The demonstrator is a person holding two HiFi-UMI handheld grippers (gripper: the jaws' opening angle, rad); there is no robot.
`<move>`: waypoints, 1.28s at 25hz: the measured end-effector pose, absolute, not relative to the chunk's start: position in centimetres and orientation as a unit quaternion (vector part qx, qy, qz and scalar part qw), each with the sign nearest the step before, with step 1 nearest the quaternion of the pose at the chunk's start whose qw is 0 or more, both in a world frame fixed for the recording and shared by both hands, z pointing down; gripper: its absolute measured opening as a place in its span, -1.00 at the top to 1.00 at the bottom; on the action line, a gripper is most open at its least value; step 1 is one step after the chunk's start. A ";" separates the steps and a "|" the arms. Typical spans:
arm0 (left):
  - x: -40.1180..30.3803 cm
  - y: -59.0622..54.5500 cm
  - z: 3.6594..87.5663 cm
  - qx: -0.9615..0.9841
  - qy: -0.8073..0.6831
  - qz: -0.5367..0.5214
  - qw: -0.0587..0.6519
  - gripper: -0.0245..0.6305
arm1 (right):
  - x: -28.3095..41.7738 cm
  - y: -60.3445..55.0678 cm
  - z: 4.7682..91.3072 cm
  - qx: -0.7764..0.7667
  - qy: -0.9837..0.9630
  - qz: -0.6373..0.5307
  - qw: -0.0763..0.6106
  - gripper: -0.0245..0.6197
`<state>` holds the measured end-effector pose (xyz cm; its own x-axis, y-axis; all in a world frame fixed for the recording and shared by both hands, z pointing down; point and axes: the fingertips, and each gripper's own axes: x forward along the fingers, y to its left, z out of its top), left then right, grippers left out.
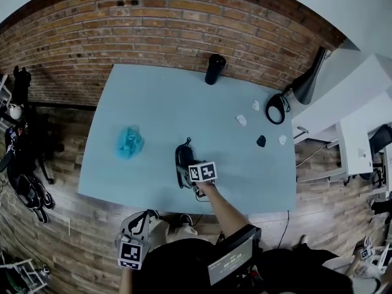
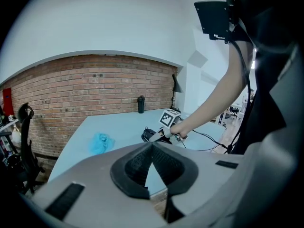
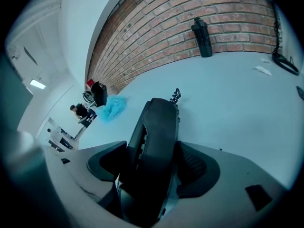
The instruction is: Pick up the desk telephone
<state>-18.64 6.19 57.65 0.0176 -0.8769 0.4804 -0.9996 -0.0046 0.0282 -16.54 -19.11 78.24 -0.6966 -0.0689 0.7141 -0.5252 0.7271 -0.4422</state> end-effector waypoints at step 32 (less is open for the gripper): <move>-18.6 6.2 57.8 0.696 -0.672 0.173 0.182 0.88 | -15.7 -18.9 76.9 0.198 -0.809 0.497 0.242 0.00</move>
